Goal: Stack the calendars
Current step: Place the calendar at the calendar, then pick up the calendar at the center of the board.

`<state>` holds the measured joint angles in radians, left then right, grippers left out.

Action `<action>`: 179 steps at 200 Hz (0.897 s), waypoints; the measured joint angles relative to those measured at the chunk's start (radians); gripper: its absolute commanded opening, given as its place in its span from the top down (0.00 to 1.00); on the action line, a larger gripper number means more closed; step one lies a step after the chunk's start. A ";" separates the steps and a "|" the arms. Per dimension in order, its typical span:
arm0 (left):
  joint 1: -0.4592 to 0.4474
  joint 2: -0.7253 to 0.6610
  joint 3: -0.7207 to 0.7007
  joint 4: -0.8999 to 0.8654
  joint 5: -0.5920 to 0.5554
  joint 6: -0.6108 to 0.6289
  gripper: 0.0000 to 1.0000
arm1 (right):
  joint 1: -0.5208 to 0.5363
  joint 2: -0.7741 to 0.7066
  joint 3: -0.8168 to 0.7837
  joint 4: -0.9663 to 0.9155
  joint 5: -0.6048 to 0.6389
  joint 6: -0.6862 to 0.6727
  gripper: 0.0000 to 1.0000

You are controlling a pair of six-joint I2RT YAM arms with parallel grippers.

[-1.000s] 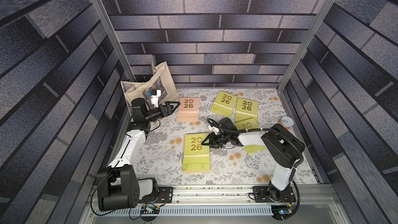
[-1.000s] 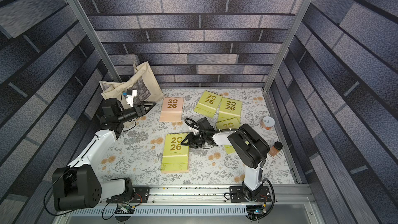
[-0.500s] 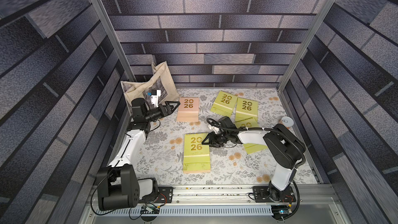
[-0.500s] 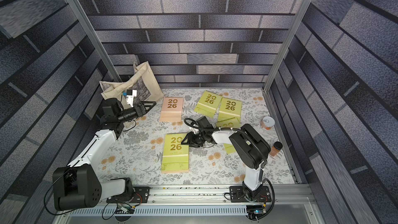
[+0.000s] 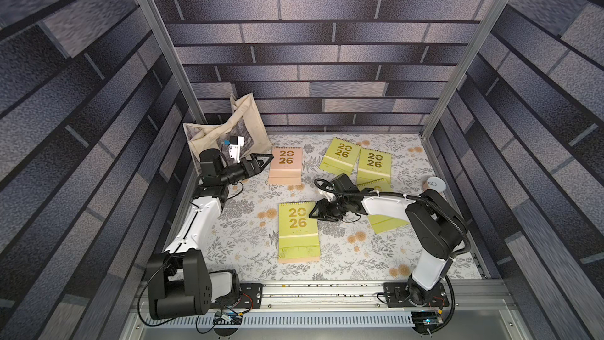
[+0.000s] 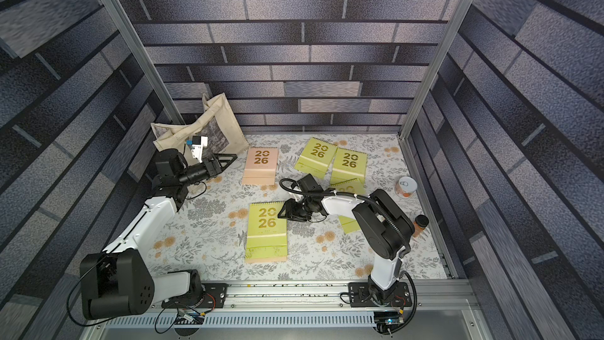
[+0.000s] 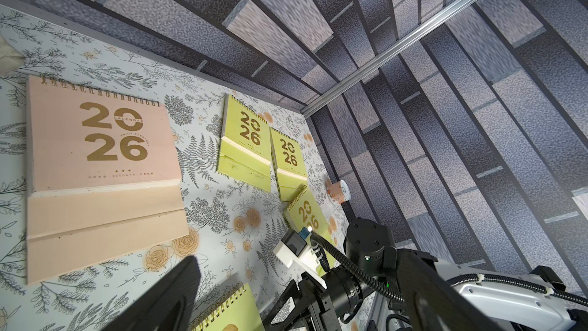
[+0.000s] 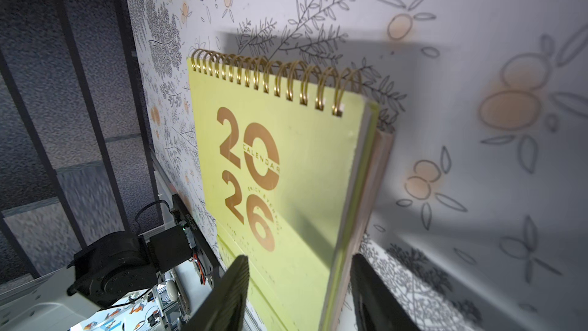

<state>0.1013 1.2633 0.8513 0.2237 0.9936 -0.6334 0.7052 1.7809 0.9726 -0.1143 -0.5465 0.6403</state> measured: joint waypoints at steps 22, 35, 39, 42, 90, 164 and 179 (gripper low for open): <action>0.000 0.001 0.000 -0.012 -0.005 0.001 0.00 | 0.000 -0.026 0.008 -0.051 0.045 -0.029 0.37; 0.000 0.006 0.005 -0.046 -0.022 0.009 0.00 | 0.000 -0.041 0.018 -0.087 0.073 -0.049 0.35; 0.000 0.009 0.008 -0.059 -0.029 0.014 0.00 | 0.000 -0.043 0.023 -0.097 0.079 -0.056 0.35; 0.000 0.012 0.013 -0.071 -0.034 0.017 0.00 | 0.000 -0.047 0.028 -0.105 0.085 -0.061 0.34; 0.000 0.131 0.169 -0.289 -0.222 0.091 0.00 | -0.050 -0.055 0.192 -0.214 0.110 -0.157 0.18; -0.088 0.432 0.393 -0.487 -0.534 0.167 0.00 | -0.225 0.105 0.578 -0.279 0.048 -0.257 0.11; -0.129 0.476 0.426 -0.521 -0.594 0.175 0.00 | -0.242 0.180 0.666 -0.296 0.035 -0.269 0.11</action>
<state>-0.0273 1.7393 1.2778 -0.2974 0.3996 -0.4587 0.4633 1.9606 1.6382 -0.4099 -0.5110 0.3717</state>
